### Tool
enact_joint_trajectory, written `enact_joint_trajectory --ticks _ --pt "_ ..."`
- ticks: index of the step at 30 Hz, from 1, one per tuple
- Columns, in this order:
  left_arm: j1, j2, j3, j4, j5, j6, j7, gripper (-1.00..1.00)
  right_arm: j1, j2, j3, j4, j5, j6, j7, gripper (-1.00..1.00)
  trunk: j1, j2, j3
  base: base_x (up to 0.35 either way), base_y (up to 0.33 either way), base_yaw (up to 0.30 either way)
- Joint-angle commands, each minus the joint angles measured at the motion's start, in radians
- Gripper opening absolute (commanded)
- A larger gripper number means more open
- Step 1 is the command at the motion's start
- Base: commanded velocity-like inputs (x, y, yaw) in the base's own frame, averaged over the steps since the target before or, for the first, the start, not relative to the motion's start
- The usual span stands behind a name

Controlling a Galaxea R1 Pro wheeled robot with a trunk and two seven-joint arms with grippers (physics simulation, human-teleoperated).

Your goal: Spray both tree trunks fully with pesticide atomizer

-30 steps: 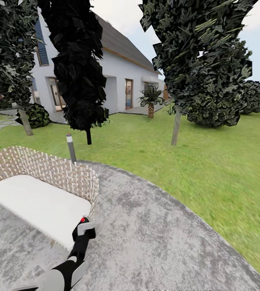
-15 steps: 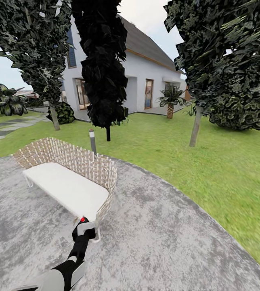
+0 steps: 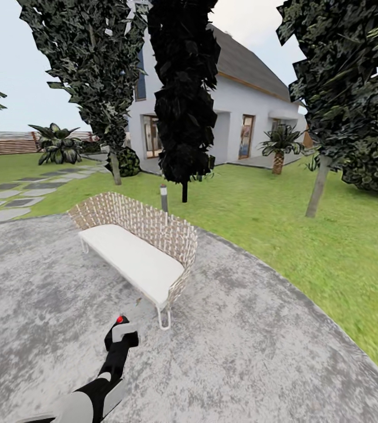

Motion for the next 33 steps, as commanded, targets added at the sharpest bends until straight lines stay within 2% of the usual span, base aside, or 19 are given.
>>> enact_joint_trajectory --ticks 1,6,11,18,33 --pt "0.0 0.0 -0.001 0.0 0.0 0.002 0.0 -1.0 0.0 0.0 0.0 0.0 0.0 0.0 0.0 1.0 0.0 0.0 0.0 -0.175 0.0 0.299" --pt "0.0 0.004 -0.001 -0.001 0.0 0.016 0.001 -1.0 0.0 0.0 0.0 0.0 0.0 0.0 0.0 1.0 0.0 0.0 0.0 -0.071 0.001 0.284" --pt "0.0 0.009 -0.001 -0.001 0.0 0.02 0.001 -1.0 0.0 0.0 0.0 0.0 0.0 0.0 0.0 1.0 0.0 0.0 0.0 0.05 0.073 0.097" --pt "0.0 0.011 -0.001 -0.001 0.0 0.021 0.001 -1.0 0.001 0.0 0.0 0.0 0.001 -0.001 -0.001 1.0 0.0 0.0 0.0 0.216 0.196 0.088" --pt "0.0 0.011 -0.001 -0.001 0.0 0.022 0.001 -1.0 0.001 0.0 0.0 0.0 0.001 0.0 -0.001 1.0 0.0 0.0 0.0 0.265 0.231 0.285"
